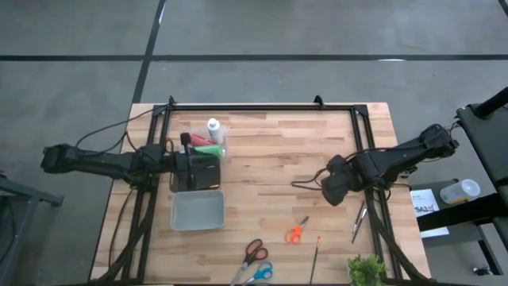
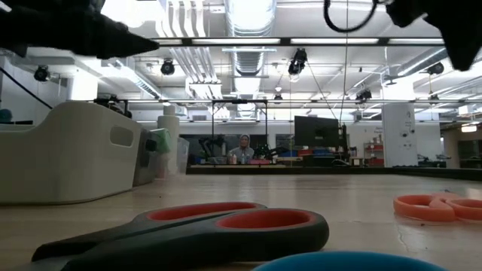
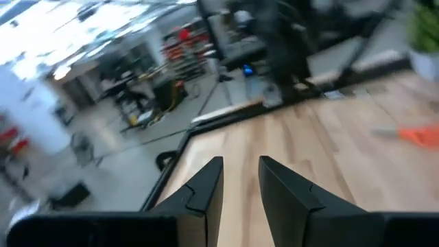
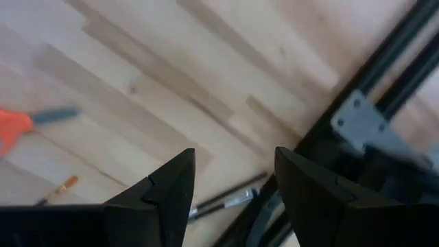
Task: Pick & Place Paint Supplies
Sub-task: Put the left silver makeup brush into the black bin
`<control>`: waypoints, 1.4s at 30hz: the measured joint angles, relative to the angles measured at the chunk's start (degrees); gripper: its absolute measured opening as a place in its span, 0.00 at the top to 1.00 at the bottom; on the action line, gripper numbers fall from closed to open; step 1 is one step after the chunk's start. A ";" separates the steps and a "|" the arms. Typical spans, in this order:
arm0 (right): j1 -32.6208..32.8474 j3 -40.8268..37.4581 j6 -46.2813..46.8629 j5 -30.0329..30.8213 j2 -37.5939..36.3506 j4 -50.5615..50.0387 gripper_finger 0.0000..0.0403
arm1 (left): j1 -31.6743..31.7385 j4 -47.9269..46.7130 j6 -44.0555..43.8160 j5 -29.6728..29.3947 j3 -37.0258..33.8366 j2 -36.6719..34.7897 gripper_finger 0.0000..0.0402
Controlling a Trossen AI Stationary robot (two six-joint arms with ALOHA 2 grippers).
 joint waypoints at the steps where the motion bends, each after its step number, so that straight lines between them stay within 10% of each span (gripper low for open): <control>1: 0.20 -1.00 0.92 -1.42 0.23 -0.10 0.51 | 0.44 -0.49 -1.94 -1.34 0.75 -0.02 0.75; 16: 3.22 -20.25 6.21 -24.92 0.96 5.14 0.51 | 5.26 -22.06 -1.99 7.77 15.52 1.55 0.75; 25: 7.10 -26.71 5.32 -28.27 0.91 24.02 0.51 | 5.26 -24.07 2.42 7.50 15.86 1.61 0.75; 42: 17.77 -28.44 8.06 -28.74 0.87 27.92 0.51 | 5.26 -24.32 5.85 7.48 15.80 1.55 0.75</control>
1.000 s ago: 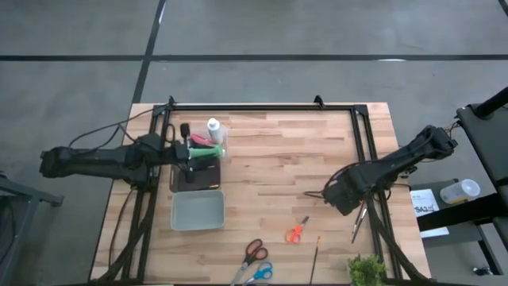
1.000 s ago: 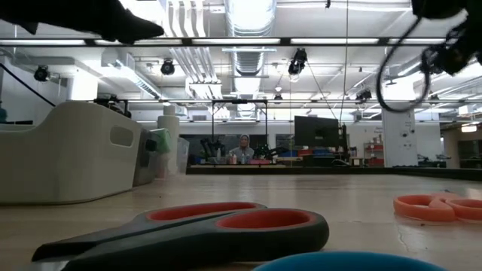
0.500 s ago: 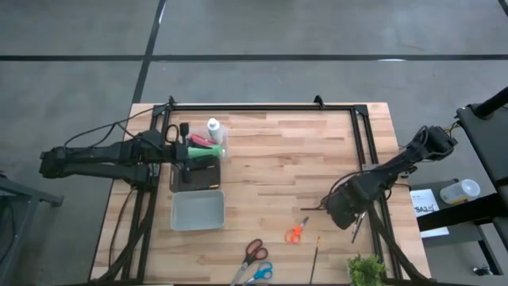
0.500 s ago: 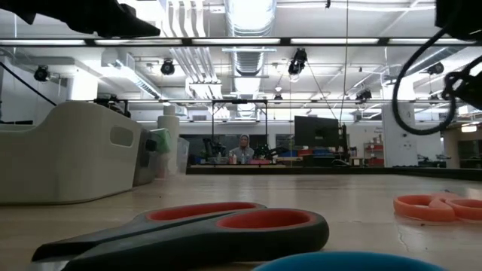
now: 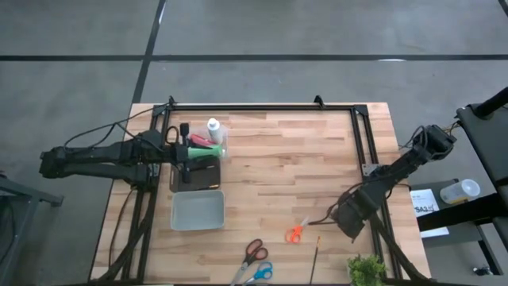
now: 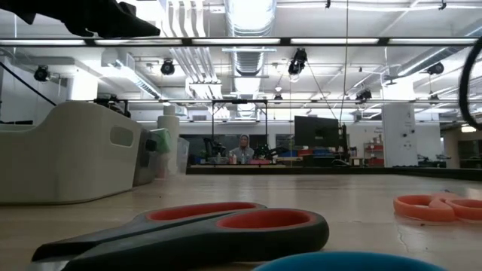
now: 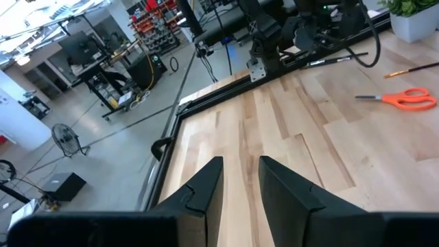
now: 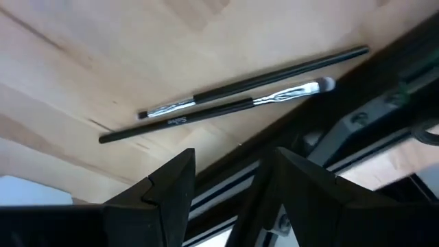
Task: Pick & Place Paint Supplies
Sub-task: Put the left silver makeup brush into the black bin
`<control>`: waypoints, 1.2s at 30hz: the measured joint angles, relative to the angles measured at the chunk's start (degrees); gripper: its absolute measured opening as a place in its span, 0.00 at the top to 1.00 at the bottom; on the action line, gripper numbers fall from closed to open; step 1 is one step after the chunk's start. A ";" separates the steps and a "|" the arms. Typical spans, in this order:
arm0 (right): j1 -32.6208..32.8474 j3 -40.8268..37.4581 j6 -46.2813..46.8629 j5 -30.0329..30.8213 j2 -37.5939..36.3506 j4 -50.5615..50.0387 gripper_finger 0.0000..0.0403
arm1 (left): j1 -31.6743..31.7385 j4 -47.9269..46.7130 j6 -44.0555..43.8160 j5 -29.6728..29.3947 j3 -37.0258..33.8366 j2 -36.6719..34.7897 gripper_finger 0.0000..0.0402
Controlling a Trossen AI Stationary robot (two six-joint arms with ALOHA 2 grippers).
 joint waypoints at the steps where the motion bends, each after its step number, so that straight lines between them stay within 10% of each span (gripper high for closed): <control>1: 0.45 -0.39 0.02 0.00 0.00 0.86 0.51 | 0.00 0.02 0.06 0.00 0.00 0.00 0.75; 36: 4.32 -10.04 2.24 1.37 -0.02 17.57 0.51 | -0.02 -0.39 0.31 -0.02 -0.04 0.00 0.75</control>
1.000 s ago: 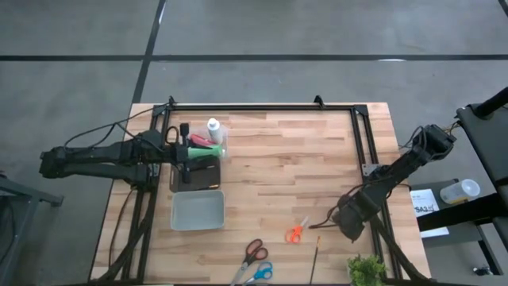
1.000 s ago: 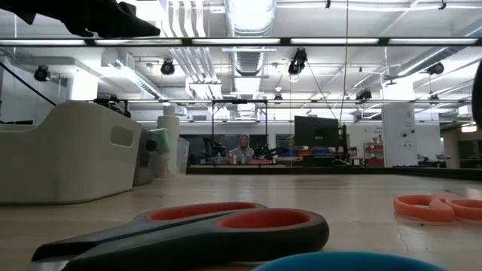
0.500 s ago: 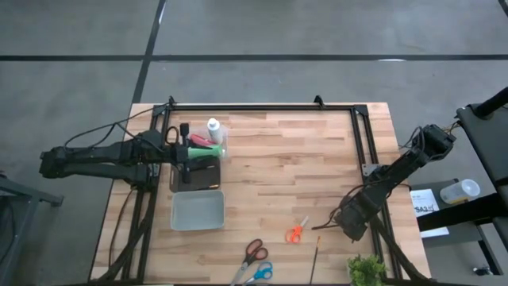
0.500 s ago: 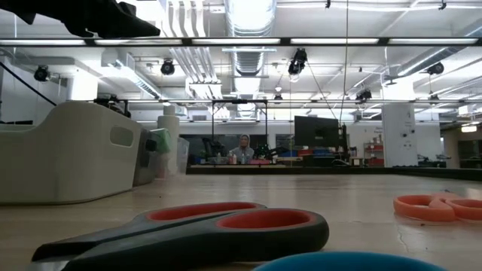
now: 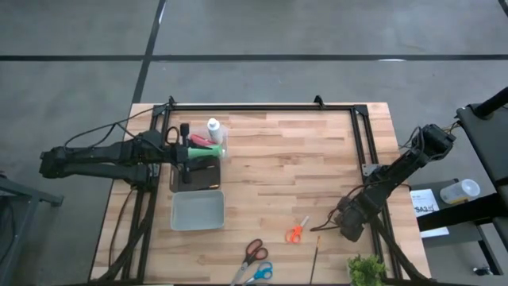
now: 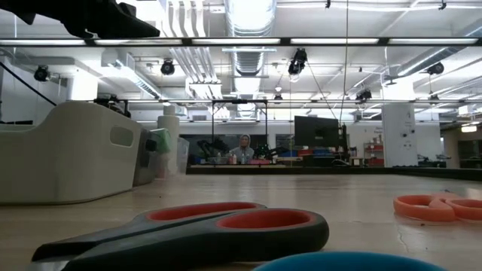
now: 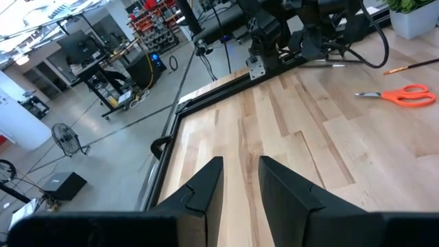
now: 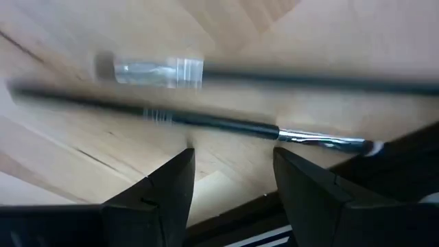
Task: Pick & Place Paint Supplies
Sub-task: Put the left silver makeup brush into the black bin
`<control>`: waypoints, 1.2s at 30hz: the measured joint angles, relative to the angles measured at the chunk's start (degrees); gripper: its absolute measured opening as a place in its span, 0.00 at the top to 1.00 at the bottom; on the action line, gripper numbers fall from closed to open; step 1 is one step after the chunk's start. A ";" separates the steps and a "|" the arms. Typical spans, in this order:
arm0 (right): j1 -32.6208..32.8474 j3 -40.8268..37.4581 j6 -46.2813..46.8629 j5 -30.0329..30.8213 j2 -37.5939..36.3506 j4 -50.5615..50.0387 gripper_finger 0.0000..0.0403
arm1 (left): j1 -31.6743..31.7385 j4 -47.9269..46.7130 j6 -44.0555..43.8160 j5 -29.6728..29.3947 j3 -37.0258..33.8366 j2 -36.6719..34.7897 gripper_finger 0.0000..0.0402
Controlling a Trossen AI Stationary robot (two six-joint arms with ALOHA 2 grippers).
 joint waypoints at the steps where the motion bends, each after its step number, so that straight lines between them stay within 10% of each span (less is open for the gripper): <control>1: 0.02 -0.05 0.01 0.07 0.00 0.01 0.51 | 0.00 -0.04 0.00 0.00 0.00 0.00 0.75; 19: -1.27 -0.44 -3.31 5.01 -0.04 -0.59 0.51 | 0.00 -0.04 -0.11 0.00 0.00 0.00 0.75; 36: -15.67 0.13 -13.37 5.38 0.02 -0.93 0.51 | 0.02 -0.02 0.02 0.00 0.00 0.00 0.75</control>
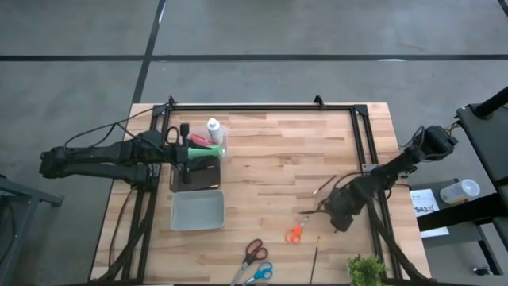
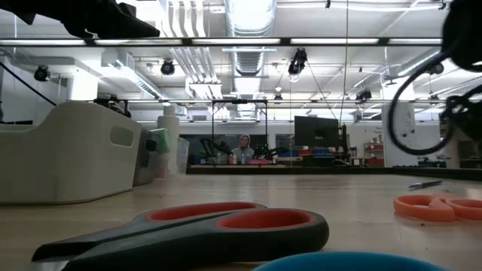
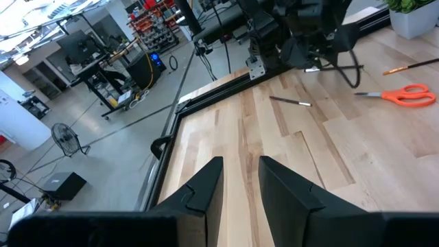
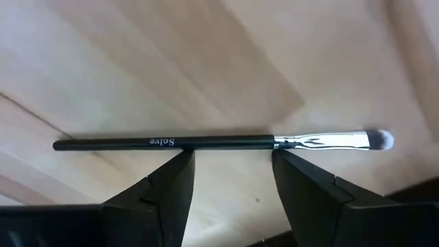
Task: Pick & Place Paint Supplies
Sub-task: Put the left silver makeup brush into the black bin
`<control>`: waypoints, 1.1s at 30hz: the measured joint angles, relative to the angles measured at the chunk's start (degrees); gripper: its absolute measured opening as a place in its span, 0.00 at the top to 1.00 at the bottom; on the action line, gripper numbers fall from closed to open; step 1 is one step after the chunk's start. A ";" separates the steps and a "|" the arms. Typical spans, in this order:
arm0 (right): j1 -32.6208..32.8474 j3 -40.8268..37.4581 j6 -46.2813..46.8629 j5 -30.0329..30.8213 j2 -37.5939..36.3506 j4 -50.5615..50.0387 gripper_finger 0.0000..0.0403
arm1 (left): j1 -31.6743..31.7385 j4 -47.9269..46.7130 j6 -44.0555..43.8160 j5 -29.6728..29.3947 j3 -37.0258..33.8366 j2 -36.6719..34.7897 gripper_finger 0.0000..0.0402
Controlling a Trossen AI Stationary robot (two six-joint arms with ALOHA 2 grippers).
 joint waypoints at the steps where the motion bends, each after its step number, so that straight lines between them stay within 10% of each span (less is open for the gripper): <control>1: -1.20 0.02 -0.74 0.02 0.00 0.05 0.51 | 0.00 0.00 0.00 0.00 0.00 0.00 0.75; 23: -22.66 0.02 -12.86 1.08 -0.02 4.55 0.51 | 0.00 0.00 -0.13 0.00 0.00 0.00 0.75; 33: -28.39 2.63 -21.71 12.08 0.25 12.44 0.51 | 0.00 0.00 -0.11 -0.01 0.00 0.00 0.75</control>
